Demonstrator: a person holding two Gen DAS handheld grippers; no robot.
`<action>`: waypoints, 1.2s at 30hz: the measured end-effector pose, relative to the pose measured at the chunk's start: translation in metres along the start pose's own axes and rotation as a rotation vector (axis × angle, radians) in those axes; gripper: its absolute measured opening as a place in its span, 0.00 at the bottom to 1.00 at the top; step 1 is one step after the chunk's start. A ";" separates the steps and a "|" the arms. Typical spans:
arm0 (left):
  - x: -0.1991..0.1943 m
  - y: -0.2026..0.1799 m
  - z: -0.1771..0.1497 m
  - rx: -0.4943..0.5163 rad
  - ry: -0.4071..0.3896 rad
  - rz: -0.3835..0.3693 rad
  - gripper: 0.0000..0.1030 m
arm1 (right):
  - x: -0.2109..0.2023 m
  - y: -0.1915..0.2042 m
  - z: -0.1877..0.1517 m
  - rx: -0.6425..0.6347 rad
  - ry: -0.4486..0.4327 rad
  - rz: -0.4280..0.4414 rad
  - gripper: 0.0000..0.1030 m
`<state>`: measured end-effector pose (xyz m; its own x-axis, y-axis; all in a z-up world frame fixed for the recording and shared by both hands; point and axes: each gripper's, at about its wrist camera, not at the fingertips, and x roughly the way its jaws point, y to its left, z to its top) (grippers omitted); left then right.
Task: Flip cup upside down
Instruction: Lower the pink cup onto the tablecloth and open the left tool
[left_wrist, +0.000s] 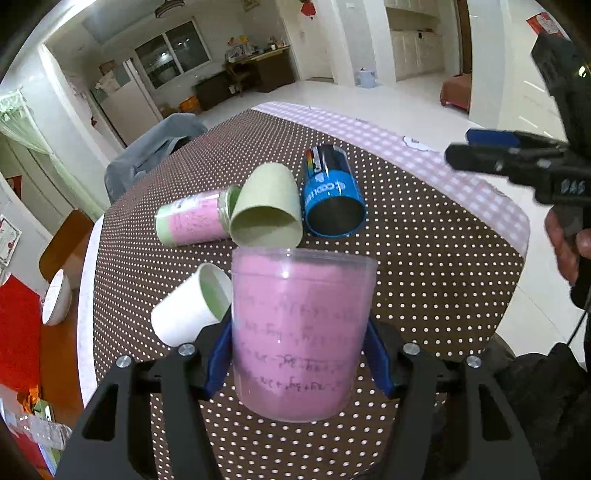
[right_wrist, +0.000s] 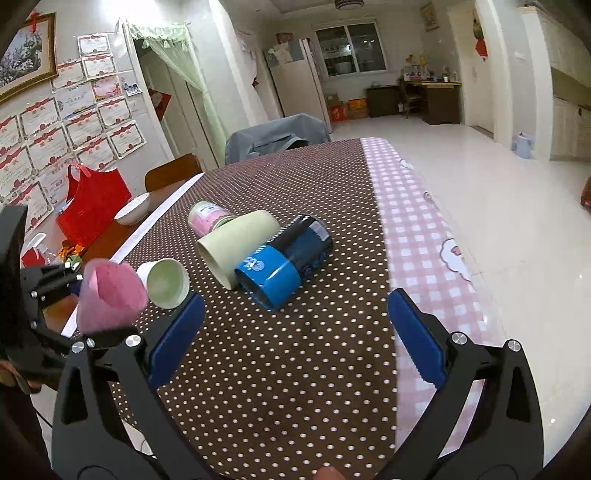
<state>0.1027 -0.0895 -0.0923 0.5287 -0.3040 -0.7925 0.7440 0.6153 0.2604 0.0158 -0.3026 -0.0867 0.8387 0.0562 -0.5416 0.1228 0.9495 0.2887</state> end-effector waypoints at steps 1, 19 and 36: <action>0.003 -0.002 0.000 -0.006 0.003 0.002 0.59 | -0.002 -0.002 -0.001 0.003 -0.003 0.003 0.94; 0.054 -0.021 -0.010 -0.064 0.057 -0.024 0.60 | -0.008 -0.009 -0.007 0.010 -0.001 0.003 0.94; 0.041 -0.027 -0.008 -0.050 0.003 0.084 0.79 | -0.007 -0.005 -0.009 0.009 0.001 0.012 0.94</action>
<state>0.1010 -0.1127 -0.1359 0.5871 -0.2474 -0.7708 0.6758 0.6739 0.2985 0.0043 -0.3051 -0.0911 0.8395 0.0681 -0.5391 0.1176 0.9459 0.3025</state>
